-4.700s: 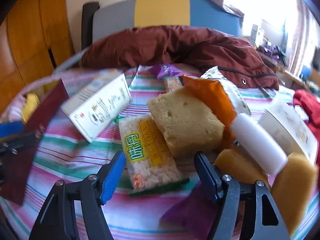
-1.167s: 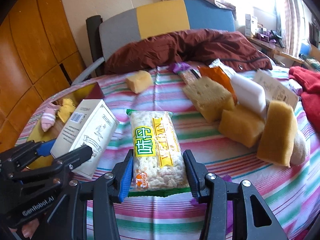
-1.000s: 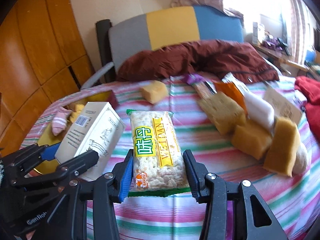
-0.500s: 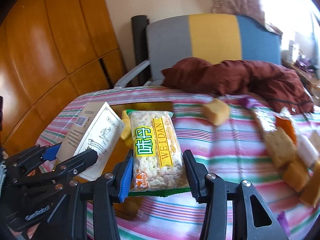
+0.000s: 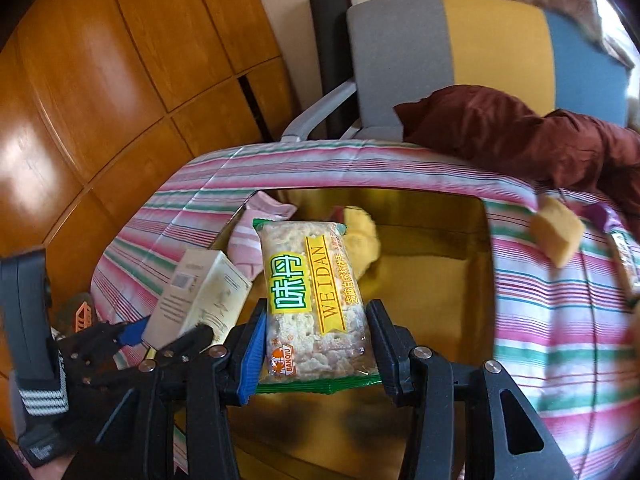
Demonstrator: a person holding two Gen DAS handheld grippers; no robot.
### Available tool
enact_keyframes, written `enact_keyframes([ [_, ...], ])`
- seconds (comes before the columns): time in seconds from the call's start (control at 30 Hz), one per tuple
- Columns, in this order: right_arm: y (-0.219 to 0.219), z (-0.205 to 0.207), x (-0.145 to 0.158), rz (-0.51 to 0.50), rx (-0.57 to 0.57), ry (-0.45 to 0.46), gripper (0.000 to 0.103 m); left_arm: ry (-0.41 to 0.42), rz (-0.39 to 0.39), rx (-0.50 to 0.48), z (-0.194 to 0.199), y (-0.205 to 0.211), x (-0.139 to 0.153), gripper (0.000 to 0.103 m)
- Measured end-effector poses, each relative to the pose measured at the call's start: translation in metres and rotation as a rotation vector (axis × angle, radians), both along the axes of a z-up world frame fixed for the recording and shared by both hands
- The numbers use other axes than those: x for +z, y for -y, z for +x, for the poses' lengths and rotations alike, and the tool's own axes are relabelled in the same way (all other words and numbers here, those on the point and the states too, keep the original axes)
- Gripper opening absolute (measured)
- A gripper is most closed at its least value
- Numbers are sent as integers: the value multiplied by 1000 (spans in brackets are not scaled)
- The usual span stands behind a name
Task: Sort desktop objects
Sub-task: 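Carry the box and bag over the gold tray and release both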
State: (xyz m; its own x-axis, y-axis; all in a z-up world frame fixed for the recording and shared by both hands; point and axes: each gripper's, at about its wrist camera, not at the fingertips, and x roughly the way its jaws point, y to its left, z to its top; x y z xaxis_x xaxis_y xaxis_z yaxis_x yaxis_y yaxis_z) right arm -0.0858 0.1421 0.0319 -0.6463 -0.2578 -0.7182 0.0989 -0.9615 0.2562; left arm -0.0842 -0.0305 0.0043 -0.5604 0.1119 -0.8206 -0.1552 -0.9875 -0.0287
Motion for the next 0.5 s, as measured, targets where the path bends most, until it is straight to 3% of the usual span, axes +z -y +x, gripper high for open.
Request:
enact_keyframes([
  [0.27,12,-30,-11,-20,2,49,48,29,-36,-26,-10,-8,-12,50],
  [0.5,16,-57,-16,-30,-14,75,48,44,-33,12,-8,-1,-13,51],
])
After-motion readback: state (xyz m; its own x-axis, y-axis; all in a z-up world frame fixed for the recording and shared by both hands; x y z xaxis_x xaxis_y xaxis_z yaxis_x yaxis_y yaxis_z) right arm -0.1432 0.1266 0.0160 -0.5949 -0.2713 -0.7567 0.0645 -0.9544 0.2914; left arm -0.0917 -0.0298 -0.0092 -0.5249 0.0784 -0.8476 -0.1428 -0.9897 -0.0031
